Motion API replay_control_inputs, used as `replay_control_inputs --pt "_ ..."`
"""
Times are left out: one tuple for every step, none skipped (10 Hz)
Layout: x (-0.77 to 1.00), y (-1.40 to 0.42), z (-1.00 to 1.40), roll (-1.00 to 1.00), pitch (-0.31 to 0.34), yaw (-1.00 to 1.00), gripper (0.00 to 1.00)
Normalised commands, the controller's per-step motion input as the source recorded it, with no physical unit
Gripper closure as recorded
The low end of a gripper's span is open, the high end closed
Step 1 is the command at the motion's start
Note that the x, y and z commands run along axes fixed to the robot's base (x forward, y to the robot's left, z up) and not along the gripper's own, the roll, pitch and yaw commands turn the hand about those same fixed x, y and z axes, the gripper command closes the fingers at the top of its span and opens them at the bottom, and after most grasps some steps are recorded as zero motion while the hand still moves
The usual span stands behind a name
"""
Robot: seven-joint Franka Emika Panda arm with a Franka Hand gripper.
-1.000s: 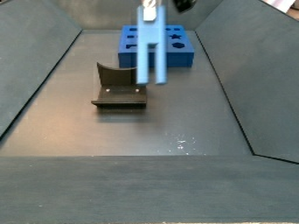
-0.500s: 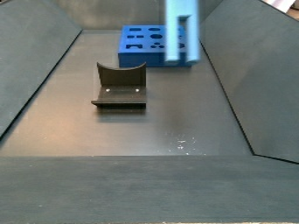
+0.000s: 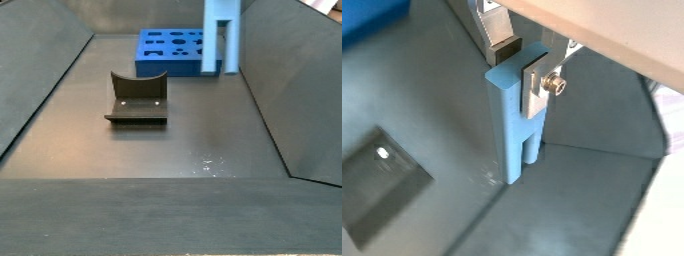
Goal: Pick up the square-circle object. Move up. Place the square-circle object on the fixture. Regrasp the square-circle object. Rotate the square-circle object. Move to above the board. Insert the square-circle object.
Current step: Rotate the square-circle object.
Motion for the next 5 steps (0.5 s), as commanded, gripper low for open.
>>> replay_control_inputs --pt "-0.05 0.02 0.04 -1.0 0.128 -0.53 1.0" --pt "-0.03 0.02 0.03 -1.0 0.161 -0.53 1.0" --pt "-0.01 0.02 0.02 -1.0 0.187 -0.53 1.0" --pt "0.0 0.02 0.02 -1.0 0.237 -0.52 1.0" --pt "-0.01 0.01 0.03 -1.0 0.267 -0.51 1.0"
